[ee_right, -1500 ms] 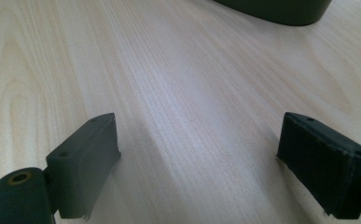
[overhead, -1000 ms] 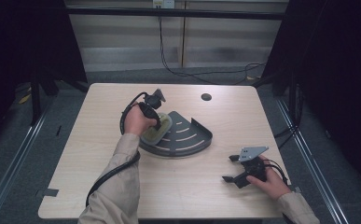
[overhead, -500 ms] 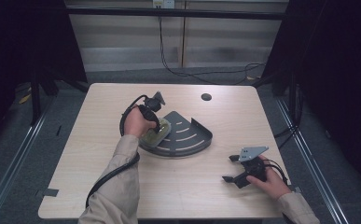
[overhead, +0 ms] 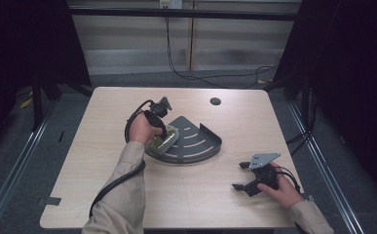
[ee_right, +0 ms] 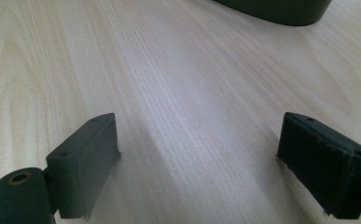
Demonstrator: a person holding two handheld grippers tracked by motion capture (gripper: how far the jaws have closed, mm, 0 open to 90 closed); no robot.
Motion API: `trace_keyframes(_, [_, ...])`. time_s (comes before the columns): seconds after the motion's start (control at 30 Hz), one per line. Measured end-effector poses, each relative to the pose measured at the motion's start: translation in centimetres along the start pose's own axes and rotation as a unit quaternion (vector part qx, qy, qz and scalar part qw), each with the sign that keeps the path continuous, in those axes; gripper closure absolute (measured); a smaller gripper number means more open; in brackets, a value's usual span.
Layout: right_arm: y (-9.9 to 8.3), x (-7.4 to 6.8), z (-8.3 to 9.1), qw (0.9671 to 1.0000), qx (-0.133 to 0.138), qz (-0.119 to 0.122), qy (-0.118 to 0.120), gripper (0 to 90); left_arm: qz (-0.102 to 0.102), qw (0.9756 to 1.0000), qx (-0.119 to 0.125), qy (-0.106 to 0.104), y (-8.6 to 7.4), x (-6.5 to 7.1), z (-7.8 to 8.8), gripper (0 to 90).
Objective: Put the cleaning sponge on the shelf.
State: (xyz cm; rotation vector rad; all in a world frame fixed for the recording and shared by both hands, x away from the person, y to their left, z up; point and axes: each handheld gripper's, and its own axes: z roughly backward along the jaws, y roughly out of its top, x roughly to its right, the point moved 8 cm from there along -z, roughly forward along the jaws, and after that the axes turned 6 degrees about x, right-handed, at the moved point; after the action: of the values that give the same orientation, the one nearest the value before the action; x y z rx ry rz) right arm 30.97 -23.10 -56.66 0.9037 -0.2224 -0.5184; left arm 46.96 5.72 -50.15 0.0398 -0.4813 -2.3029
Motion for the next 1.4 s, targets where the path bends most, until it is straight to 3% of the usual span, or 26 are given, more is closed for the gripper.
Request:
trace_keyframes(0.83, [0.0,0.0,0.0,1.0,0.0,0.0,0.0,11.8,0.014,0.9999,0.002,0.005,-0.1,-0.13,-0.11,60.0])
trace_keyframes(1.4, [0.0,0.0,0.0,1.0,0.0,0.0,0.0,11.8,0.02,0.9997,0.003,0.017,-0.2,-0.35,0.44,44.0])
